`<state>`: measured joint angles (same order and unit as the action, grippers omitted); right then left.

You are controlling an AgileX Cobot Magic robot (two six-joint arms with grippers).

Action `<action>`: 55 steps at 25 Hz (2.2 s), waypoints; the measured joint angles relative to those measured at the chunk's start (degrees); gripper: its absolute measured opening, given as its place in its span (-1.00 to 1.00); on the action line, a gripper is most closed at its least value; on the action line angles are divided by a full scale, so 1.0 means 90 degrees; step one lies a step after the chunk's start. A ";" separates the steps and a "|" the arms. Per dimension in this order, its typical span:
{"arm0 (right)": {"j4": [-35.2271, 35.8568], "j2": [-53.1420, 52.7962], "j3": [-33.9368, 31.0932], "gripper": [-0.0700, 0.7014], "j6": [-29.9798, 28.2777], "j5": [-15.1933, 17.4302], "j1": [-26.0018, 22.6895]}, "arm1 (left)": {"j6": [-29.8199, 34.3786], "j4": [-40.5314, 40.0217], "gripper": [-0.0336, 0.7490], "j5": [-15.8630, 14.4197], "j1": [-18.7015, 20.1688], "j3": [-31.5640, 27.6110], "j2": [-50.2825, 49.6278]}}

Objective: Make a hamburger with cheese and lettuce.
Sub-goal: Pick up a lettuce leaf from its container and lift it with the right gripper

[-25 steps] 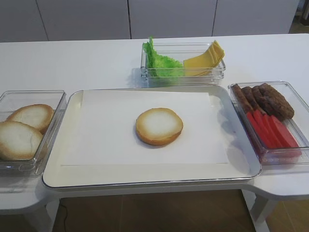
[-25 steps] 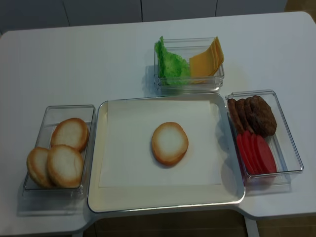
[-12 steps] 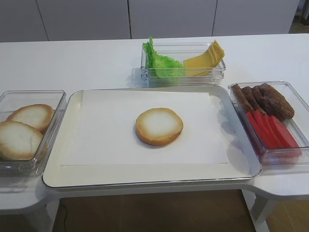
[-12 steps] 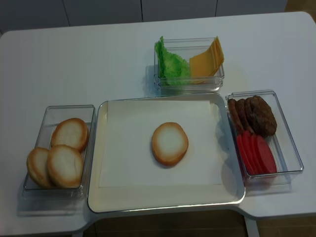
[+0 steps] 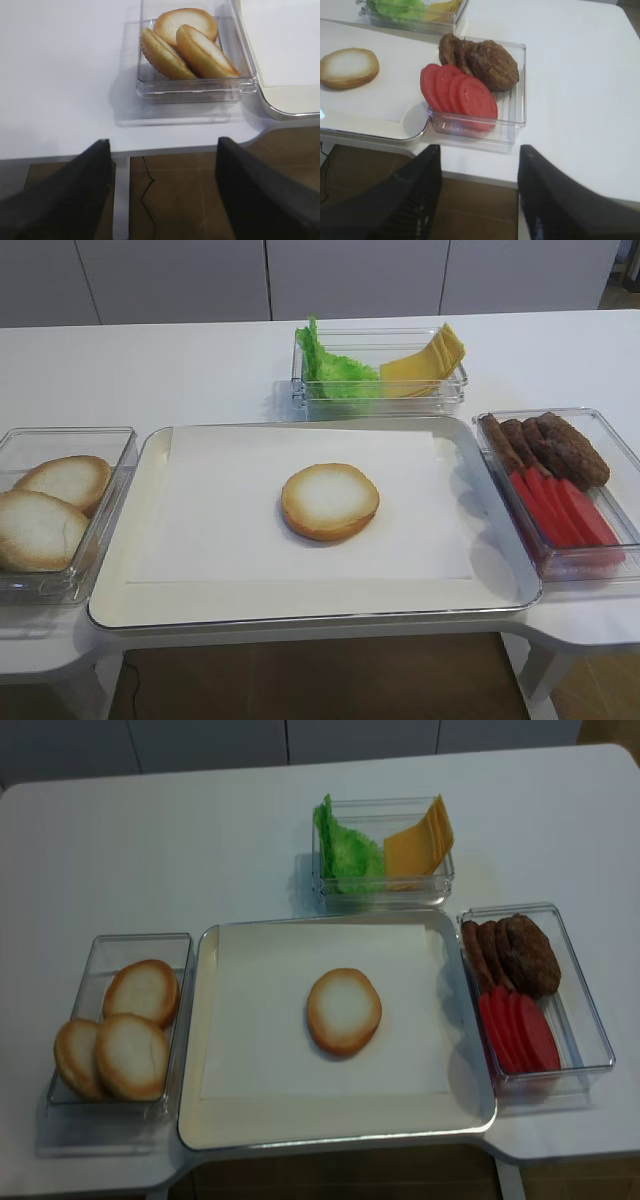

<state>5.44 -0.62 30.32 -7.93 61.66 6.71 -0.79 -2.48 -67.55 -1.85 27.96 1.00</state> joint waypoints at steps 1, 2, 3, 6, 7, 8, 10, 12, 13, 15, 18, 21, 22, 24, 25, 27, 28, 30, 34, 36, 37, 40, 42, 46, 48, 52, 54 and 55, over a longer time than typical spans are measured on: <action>0.0000 0.0061 0.0063 0.15 0.0000 -0.0026 0.0000 | 0.0000 0.0000 0.30 0.0000 0.0000 0.0000 0.0000; 0.0000 0.0167 0.0117 0.15 0.0000 -0.0042 0.0000 | 0.0000 0.0000 0.30 0.0000 0.0000 0.0000 0.0000; 0.0000 0.0296 0.0147 0.15 0.0000 -0.0067 0.0000 | 0.0000 0.0000 0.30 0.0000 0.0000 0.0000 0.0000; 0.0000 0.0680 0.0181 0.15 0.0000 -0.0231 0.0000 | 0.0000 0.0000 0.30 0.0000 0.0000 0.0000 0.0000; 0.0026 0.0814 0.0181 0.15 0.0000 -0.0278 0.0000 | 0.0000 0.0000 0.30 0.0000 0.0000 0.0000 0.0000; 0.0058 0.0946 0.0205 0.15 0.0012 -0.0293 0.0000 | 0.0000 0.0000 0.30 0.0000 0.0000 0.0000 0.0000; 0.0174 0.1176 0.0290 0.15 0.0012 -0.0339 0.0000 | 0.0000 0.0000 0.30 0.0000 0.0000 0.0000 0.0000; 0.0250 0.1406 0.0394 0.15 0.0012 -0.0432 0.0000 | 0.0000 0.0000 0.30 0.0000 0.0000 0.0000 0.0000; 0.0286 0.1540 0.0463 0.15 0.0012 -0.0518 0.0000 | 0.0000 0.0000 0.30 0.0000 0.0000 0.0000 0.0000; 0.0382 0.1822 0.0622 0.15 0.0012 -0.0720 0.0000 | 0.0000 0.0000 0.30 0.0000 0.0000 0.0000 0.0000; 0.0517 0.2287 0.0925 0.15 0.0012 -0.0964 0.0000 | 0.0000 0.0000 0.30 0.0000 0.0000 0.0000 0.0000; 0.0614 0.2850 0.1263 0.15 0.0012 -0.1102 0.0000 | 0.0000 0.0000 0.30 0.0004 0.0000 0.0000 0.0000; 0.0642 0.3070 0.1389 0.15 0.0012 -0.1131 0.0000 | 0.0000 0.0000 0.30 0.0004 0.0000 0.0000 0.0000; 0.0709 0.3500 0.1652 0.15 0.0012 -0.1226 0.0000 | 0.0000 0.0000 0.30 0.0004 0.0000 0.0000 0.0000; 0.0723 0.3751 0.1770 0.15 0.0026 -0.1272 0.0000 | 0.0000 0.0000 0.30 0.0004 0.0000 0.0000 0.0000; 0.0722 0.4239 0.2086 0.15 0.0143 -0.1339 0.0000 | 0.0000 0.0000 0.30 0.0014 0.0000 0.0000 0.0000; 0.0745 0.4527 0.2235 0.15 0.0199 -0.1357 0.0000 | 0.0000 0.0000 0.30 0.0014 0.0000 0.0000 0.0000; 0.0815 0.5071 0.2631 0.15 0.0271 -0.1383 0.0000 | 0.0000 0.0000 0.30 0.0014 0.0000 0.0000 0.0000; 0.1135 0.6251 0.3491 0.15 0.0289 -0.1419 0.0000 | 0.0000 0.0000 0.30 0.0014 0.0000 0.0000 0.0000; 0.1416 0.6902 0.3932 0.15 0.0289 -0.1419 0.0000 | 0.0000 0.0000 0.30 0.0014 0.0000 0.0000 0.0000; 0.1561 0.7179 0.4175 0.15 0.0265 -0.1408 0.0000 | 0.0000 0.0000 0.30 0.0014 0.0000 0.0000 0.0000; 0.2161 0.8152 0.4823 0.15 0.0004 -0.1399 0.0023 | 0.0000 0.0000 0.30 0.0014 0.0000 0.0000 0.0000; 0.2342 0.8719 0.5219 0.15 -0.0107 -0.1399 0.0147 | 0.0000 0.0000 0.30 0.0014 0.0000 0.0000 0.0000; 0.2430 0.9816 0.5966 0.15 -0.0264 -0.1428 0.0556 | 0.0000 0.0000 0.30 0.0014 0.0000 0.0000 0.0000; 0.2443 1.0303 0.6308 0.15 -0.0296 -0.1469 0.0726 | 0.0000 0.0000 0.30 0.0014 0.0000 0.0000 0.0000; 0.2689 1.1281 0.6995 0.15 -0.0519 -0.1482 0.0907 | 0.0000 0.0000 0.30 0.0014 0.0000 0.0000 0.0000; 0.3026 1.1762 0.7347 0.15 -0.0811 -0.1487 0.0924 | 0.0000 0.0010 0.30 0.0014 0.0000 0.0000 0.0000; 0.3211 1.1995 0.7577 0.15 -0.0932 -0.1511 0.0929 | 0.0000 0.0010 0.30 0.0014 0.0000 0.0000 0.0000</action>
<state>34.34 107.34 98.51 -16.32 48.06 15.08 -0.79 -2.39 -67.42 -1.85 27.96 1.00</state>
